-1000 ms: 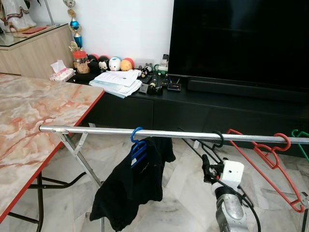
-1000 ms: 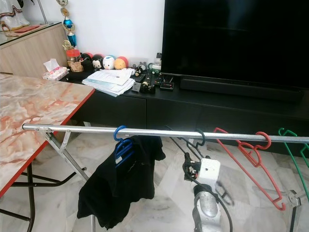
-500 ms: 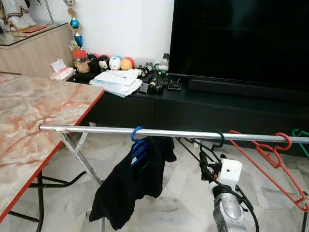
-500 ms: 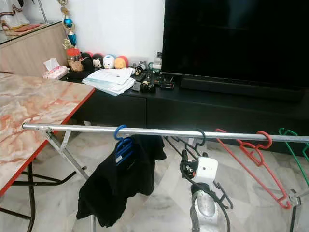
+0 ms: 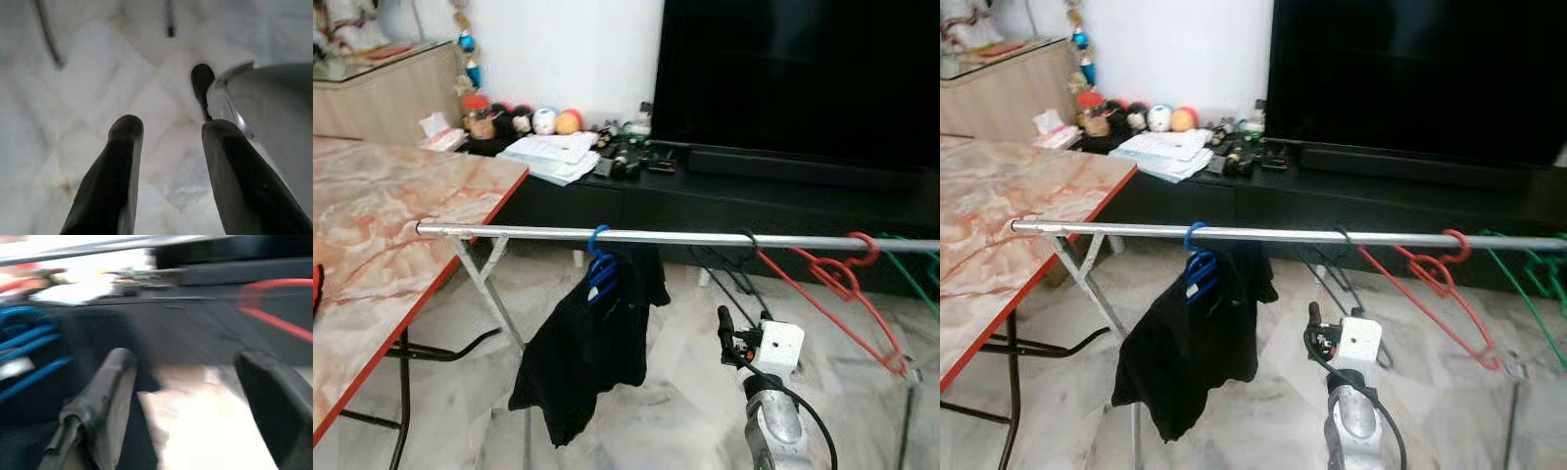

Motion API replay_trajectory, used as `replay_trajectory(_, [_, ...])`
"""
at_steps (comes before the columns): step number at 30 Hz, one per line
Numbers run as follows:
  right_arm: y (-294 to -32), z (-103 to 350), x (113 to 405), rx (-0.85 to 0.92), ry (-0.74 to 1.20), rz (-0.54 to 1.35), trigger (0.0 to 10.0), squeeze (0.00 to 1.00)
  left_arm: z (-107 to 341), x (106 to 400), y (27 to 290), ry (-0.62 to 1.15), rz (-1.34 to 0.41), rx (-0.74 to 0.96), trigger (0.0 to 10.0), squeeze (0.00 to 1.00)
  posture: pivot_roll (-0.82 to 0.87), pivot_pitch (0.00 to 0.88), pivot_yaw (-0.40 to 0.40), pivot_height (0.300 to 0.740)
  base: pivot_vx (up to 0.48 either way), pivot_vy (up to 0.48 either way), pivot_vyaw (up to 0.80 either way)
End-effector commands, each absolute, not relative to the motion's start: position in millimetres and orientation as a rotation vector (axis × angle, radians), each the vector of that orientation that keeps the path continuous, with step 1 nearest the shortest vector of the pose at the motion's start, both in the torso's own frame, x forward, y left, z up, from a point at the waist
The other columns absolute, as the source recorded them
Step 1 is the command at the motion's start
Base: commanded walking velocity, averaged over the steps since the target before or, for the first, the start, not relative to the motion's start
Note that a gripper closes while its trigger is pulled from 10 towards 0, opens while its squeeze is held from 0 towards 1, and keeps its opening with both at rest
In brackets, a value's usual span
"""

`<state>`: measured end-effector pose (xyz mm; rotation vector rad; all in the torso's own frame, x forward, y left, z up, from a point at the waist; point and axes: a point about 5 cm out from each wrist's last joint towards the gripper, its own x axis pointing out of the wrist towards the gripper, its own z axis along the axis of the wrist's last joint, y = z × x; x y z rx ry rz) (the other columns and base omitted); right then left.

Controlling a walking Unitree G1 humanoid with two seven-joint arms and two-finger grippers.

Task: Hang hanger

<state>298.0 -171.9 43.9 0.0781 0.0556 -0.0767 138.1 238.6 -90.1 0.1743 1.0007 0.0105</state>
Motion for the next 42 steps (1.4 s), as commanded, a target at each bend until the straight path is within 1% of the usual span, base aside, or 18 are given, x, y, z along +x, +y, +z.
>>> replay_trajectory(1, [-165, 48, 302, 0.085, 0.047, -0.058, 10.0, 0.0, -100, 114, 234, 1.088, 0.0, 0.164, 10.0, 0.0, 0.1, 0.0, 0.015, 0.74, -0.3, 0.0, 0.0])
replay_trajectory(7, [-169, 32, 298, 0.104, 0.132, -0.063, 10.0, 0.0, -101, 124, 219, 1.08, -0.013, 0.157, 10.0, 0.0, 0.1, 0.0, 0.011, 0.74, -0.302, 0.0, 0.0])
replay_trajectory(9, [-169, 30, 297, 0.112, 0.145, -0.065, 10.0, 0.0, -101, 126, 218, 1.078, -0.014, 0.156, 10.0, 0.0, 0.1, 0.0, 0.011, 0.74, -0.304, 0.0, 0.0])
replay_trajectory(12, [-175, 5, 285, 0.123, 0.291, -0.081, 10.0, 0.0, -99, 137, 208, 1.062, -0.02, 0.151, 10.0, 0.0, 0.09, 0.0, 0.01, 0.74, -0.2, 0.0, 0.0])
replay_trajectory(14, [-177, -2, 280, 0.117, 0.34, -0.086, 10.0, 0.0, -98, 142, 204, 1.055, -0.021, 0.149, 10.0, 0.0, 0.09, 0.0, 0.012, 0.74, 0.0, 0.0, 0.0])
replay_trajectory(16, [-179, -17, 267, 0.1, 0.431, -0.073, 10.0, 0.0, -97, 147, 201, 1.048, -0.018, 0.151, 10.0, 0.0, 0.09, 0.0, 0.011, 0.74, 0.0, 0.0, 0.0])
replay_trajectory(17, [-185, -33, 251, 0.092, 0.527, -0.094, 10.0, 0.0, -96, 153, 197, 1.038, -0.019, 0.149, 10.0, 0.0, 0.1, 0.0, 0.016, 0.74, 0.0, 0.0, 0.0])
replay_trajectory(19, [-187, -37, 246, 0.094, 0.555, -0.107, 10.0, 0.0, -95, 155, 195, 1.035, -0.02, 0.148, 10.0, 0.0, 0.1, 0.0, 0.016, 0.74, 0.0, 0.0, 0.0])
replay_trajectory(20, [-193, -48, 232, 0.115, 0.626, -0.144, 10.0, 0.0, -94, 159, 192, 1.028, -0.022, 0.147, 10.0, 0.0, 0.09, 0.0, 0.018, 0.74, 0.0, 0.0, 0.0])
replay_trajectory(21, [-193, -48, 232, 0.115, 0.626, -0.144, 10.0, 0.0, -94, 159, 192, 1.028, -0.022, 0.147, 10.0, 0.0, 0.09, 0.0, 0.018, 0.74, 0.0, 0.0, 0.0])
replay_trajectory(22, [-195, -54, 225, 0.12, 0.661, -0.159, 10.0, 0.0, -93, 161, 191, 1.024, -0.024, 0.147, 10.0, 0.0, 0.09, 0.0, 0.023, 0.74, 0.0, 0.0, 0.0])
replay_trajectory(23, [-198, -63, 211, 0.127, 0.723, -0.178, 10.0, 0.0, -92, 165, 188, 1.018, -0.027, 0.147, 10.0, 0.0, 0.09, 0.0, 0.027, 0.74, 0.0, 0.0, 0.0])
replay_trajectory(25, [-200, -72, 196, 0.119, 0.792, -0.192, 10.0, 0.0, -92, 165, 188, 1.017, -0.027, 0.148, 10.0, 0.0, 0.09, 0.0, 0.027, 0.74, 0.0, 0.0, 0.0])
replay_trajectory(29, [-202, -81, 181, 0.113, 0.864, -0.225, 10.0, 0.0, -93, 160, 194, 1.023, -0.016, 0.151, 10.0, 0.0, 0.1, 0.0, 0.026, 0.74, 0.0, 0.0, 0.0])
replay_trajectory(34, [-196, -82, 182, 0.131, 0.862, -0.199, 10.0, 0.0, -94, 157, 198, 1.035, -0.009, 0.16, 10.0, 0.0, 0.1, 0.0, 0.032, 0.74, 0.0, 0.0, 0.0])
replay_trajectory(39, [-196, -81, 184, 0.121, 0.878, -0.197, 10.0, 0.0, -94, 157, 198, 1.037, -0.009, 0.165, 10.0, 0.0, 0.1, 0.0, 0.03, 0.74, 0.0, 0.0, -0.73])
replay_trajectory(42, [-196, -81, 184, 0.114, 0.884, -0.193, 10.0, 0.0, -94, 157, 200, 1.039, -0.019, 0.209, 10.0, 0.0, 0.1, 0.0, 0.029, 0.74, 0.0, 0.0, -0.72])
